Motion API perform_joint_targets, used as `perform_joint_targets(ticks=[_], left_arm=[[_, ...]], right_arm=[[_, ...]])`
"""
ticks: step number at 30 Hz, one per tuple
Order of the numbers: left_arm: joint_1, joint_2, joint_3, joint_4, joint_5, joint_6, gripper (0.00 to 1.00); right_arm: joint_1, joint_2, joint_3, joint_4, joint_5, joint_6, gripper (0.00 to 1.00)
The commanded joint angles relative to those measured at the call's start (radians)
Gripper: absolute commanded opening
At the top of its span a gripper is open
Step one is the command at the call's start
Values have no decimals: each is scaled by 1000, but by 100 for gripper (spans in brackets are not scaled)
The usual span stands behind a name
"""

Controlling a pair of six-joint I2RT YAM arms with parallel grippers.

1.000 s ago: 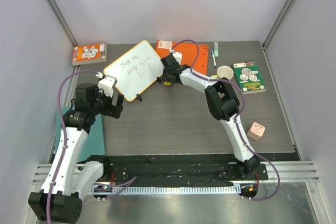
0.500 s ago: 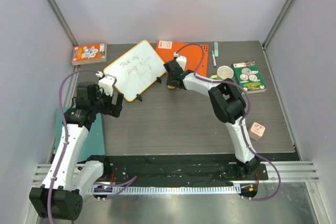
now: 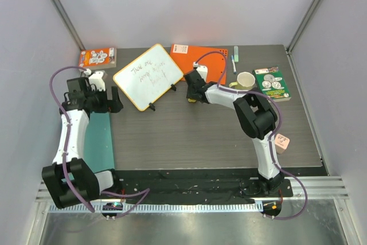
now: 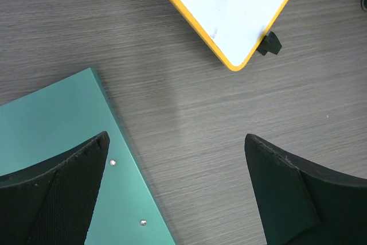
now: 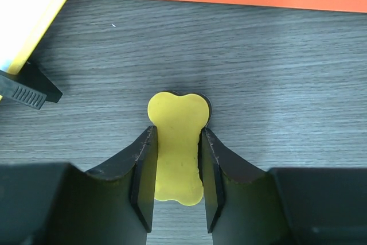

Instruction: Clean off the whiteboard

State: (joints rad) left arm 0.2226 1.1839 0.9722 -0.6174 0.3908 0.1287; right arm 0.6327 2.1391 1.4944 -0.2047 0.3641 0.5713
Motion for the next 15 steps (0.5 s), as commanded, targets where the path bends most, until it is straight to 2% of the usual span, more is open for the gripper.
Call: perform_joint_targets(ticks=[1, 3, 7, 15], left_arm=[[40, 32, 48, 36, 118, -17, 99], [38, 28, 36, 41, 125, -14, 100], [38, -1, 2, 61, 97, -3, 100], [38, -7, -41, 82, 54, 20, 100]], right_arm=[[15, -27, -77, -50, -19, -37, 44], [13, -41, -106, -9, -25, -37, 48], [16, -56, -105, -9, -7, -34, 47], [28, -67, -60, -44, 42, -42, 36]])
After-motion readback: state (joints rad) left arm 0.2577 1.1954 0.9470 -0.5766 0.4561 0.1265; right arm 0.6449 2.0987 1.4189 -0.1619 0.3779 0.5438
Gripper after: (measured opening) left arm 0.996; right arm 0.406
